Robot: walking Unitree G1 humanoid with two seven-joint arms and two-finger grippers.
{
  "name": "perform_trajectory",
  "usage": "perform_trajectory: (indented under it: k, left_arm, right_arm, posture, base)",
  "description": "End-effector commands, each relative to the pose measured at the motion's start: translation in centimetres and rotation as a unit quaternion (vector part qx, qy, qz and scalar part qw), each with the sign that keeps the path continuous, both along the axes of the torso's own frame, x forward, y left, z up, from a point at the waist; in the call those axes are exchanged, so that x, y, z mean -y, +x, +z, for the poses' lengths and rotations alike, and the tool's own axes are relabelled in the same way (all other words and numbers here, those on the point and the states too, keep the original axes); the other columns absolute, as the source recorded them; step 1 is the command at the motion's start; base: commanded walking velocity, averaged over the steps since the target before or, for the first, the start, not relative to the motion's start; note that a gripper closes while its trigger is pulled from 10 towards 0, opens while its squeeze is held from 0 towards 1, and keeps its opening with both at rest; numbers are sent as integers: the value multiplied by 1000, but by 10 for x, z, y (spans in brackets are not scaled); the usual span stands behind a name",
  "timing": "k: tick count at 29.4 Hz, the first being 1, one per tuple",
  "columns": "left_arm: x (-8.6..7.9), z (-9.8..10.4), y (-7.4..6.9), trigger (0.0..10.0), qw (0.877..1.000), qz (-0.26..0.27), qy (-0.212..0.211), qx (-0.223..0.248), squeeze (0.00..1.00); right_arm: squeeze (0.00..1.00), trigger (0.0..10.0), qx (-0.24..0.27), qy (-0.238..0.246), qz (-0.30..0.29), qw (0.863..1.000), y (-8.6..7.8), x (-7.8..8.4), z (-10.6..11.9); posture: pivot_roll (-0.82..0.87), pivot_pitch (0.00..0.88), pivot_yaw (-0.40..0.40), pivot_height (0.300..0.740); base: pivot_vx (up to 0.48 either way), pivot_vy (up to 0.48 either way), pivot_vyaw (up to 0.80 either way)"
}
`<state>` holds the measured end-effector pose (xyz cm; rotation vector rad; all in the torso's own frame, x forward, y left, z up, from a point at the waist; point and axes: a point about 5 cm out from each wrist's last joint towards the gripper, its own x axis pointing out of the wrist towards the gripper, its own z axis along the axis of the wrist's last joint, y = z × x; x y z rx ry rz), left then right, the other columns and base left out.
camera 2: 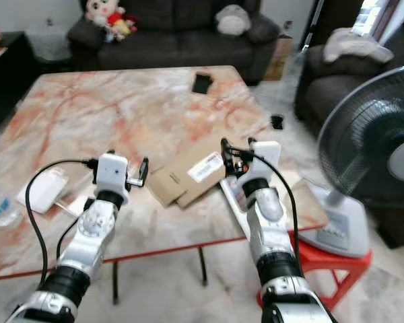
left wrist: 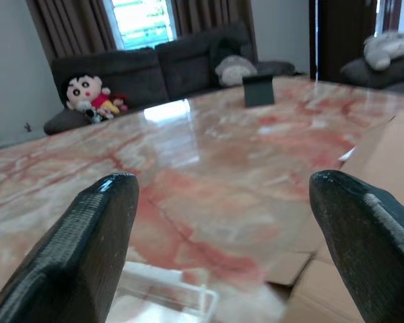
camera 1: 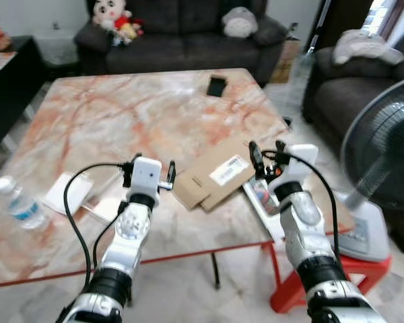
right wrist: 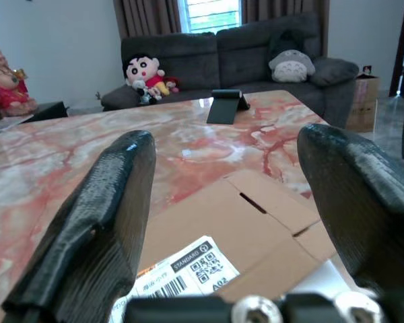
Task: Picking trash to rubbish bin
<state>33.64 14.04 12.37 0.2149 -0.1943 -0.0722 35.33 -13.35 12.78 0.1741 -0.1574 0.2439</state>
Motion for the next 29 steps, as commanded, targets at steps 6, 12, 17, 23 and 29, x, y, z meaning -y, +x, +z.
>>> perform_trajectory:
  k: [6,12,17,23,29]
  left_arm:
    - [-1,4,1,10000,1000,4,6,5,0]
    - [-1,5,1,10000,1000,8,7,9,0]
    - [-5,4,0,10000,1000,17,7,6,0]
    - [-8,7,1,10000,1000,24,7,11,0]
    - [-6,8,2,10000,1000,23,7,12,0]
  right_arm:
    - [0,10000,10,-4,6,1000,3,-3,7]
    - [0,10000,16,-21,13,1000,2,-4,7]
    - [0,10000,22,-24,22,999,1,-7,8]
    - [0,10000,15,-9,25,1000,0,-7,6]
    - [0,10000,24,-29,28,999,-1,-7,8]
  posture:
    - [17,19,-41,740]
    - [17,20,-42,740]
    - [20,22,-45,740]
    - [19,21,-45,740]
    - [17,23,-44,740]
  base:
    - [316,0,0]
    - [97,0,0]
    - [0,0,586]
    - [141,0,331]
    - [314,0,94]
